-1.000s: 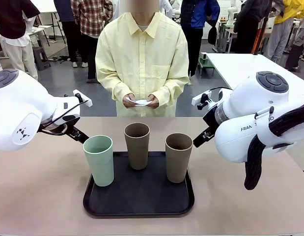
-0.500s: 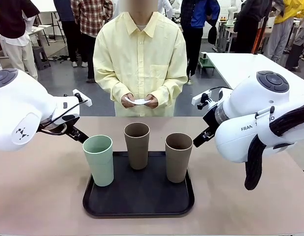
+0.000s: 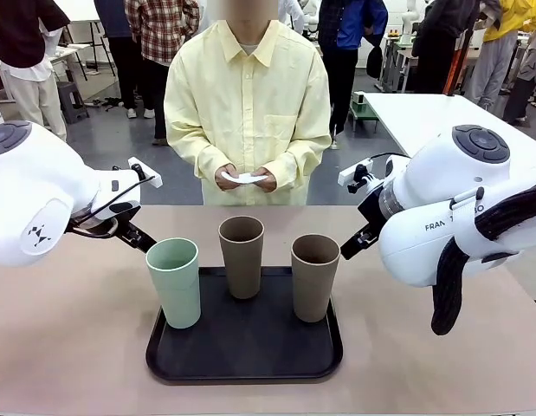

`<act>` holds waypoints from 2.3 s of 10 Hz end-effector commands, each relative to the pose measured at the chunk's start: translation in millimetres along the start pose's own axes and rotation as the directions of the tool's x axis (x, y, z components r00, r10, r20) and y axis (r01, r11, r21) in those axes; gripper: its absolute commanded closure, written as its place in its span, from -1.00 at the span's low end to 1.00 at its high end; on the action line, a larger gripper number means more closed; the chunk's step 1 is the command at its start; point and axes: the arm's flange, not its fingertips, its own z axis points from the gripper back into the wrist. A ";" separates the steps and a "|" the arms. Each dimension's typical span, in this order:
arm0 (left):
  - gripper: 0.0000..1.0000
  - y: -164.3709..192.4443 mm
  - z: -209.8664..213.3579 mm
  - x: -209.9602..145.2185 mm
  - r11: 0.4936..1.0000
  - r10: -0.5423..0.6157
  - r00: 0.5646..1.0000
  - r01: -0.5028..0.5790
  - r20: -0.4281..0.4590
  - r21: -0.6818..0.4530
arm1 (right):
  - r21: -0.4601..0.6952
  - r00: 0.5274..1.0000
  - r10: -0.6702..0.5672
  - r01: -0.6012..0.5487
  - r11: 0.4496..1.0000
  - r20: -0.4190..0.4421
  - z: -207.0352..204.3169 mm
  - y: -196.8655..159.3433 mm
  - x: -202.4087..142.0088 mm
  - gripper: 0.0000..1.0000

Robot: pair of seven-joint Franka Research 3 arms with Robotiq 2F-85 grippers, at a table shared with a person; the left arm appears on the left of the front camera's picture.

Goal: Place coasters on the table and set cups on them.
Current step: Pick up one Reusable plastic cup and place it on a coaster set by the human.

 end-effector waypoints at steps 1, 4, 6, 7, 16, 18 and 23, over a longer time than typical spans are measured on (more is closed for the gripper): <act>-1.00 0.0 0.0 0.0 1.000 0.000 1.000 0.000 0.000 0.000 | -0.023 1.000 0.003 -0.003 1.000 0.003 25.7 4.8 7.4 -1.00; -1.00 32.0 88.9 -13.1 0.988 0.014 0.995 -0.028 0.094 0.150 | -0.168 0.994 -0.109 0.110 0.980 0.015 111.1 10.0 11.8 -1.00; -1.00 26.1 131.1 -34.9 0.995 0.018 1.000 -0.017 -0.009 0.094 | -0.225 0.989 -0.136 0.119 0.967 -0.059 157.8 27.1 -9.5 -1.00; -1.00 14.5 144.0 -53.9 1.000 -0.015 0.997 0.017 -0.082 0.023 | -0.197 0.988 -0.111 0.088 0.976 -0.105 170.6 42.2 -30.5 -1.00; -1.00 45.6 183.5 -34.3 0.963 0.098 0.985 -0.130 -0.142 -0.234 | 0.177 0.942 -0.304 0.326 0.929 -0.142 189.6 15.5 -32.8 -1.00; -1.00 88.9 185.4 -35.3 0.791 0.209 0.972 -0.230 -0.103 -0.567 | 0.524 0.885 -0.451 0.439 0.730 -0.113 186.4 -24.7 -47.9 -1.00; -1.00 150.5 158.9 -50.2 0.347 0.428 0.877 -0.383 -0.219 -0.856 | 0.767 0.757 -0.604 0.535 0.355 -0.248 173.7 -89.8 -124.2 -1.00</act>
